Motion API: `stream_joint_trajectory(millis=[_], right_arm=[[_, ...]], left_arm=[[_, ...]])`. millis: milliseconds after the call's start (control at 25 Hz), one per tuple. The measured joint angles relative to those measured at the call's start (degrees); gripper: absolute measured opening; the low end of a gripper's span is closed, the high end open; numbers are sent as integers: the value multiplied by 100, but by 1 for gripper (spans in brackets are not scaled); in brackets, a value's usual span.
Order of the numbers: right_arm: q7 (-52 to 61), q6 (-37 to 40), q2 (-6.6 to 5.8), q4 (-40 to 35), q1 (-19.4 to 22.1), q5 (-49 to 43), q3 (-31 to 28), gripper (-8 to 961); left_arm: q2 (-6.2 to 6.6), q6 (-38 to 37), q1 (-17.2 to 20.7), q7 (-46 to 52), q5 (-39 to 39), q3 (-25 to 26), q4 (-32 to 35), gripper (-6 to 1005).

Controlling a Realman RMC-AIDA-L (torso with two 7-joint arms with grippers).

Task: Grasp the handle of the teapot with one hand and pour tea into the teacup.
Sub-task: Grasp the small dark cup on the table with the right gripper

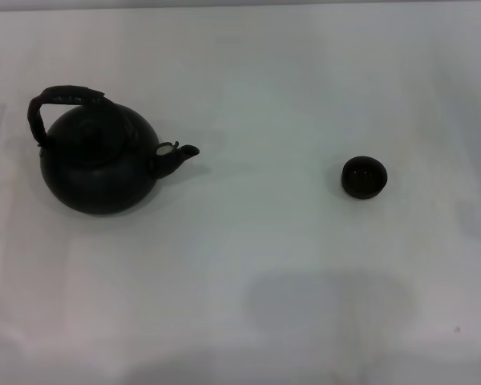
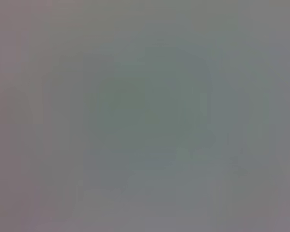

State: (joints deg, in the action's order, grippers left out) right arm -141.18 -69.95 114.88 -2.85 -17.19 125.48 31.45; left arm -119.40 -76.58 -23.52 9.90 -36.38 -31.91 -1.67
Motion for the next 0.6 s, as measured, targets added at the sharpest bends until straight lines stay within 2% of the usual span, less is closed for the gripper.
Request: stream_joint_trajectory(millis=[120, 280, 440, 600], right_arm=[[-21, -129, -1, -139, -2, -120, 223, 843], [377, -218, -31, -758, -22, -514, 889, 844], [1186, -299, -166, -1650, -19, -1210, 1411, 844], [1915, -857, -365, -2466, -56, -2234, 1596, 845]], left_arm=[[8, 79, 48, -4, 0, 1, 0, 876], [17, 109, 146, 21, 0, 1, 28, 876], [16, 366, 100, 14, 0, 1, 25, 876], [16, 642, 36, -7, -1, 1, 53, 876]])
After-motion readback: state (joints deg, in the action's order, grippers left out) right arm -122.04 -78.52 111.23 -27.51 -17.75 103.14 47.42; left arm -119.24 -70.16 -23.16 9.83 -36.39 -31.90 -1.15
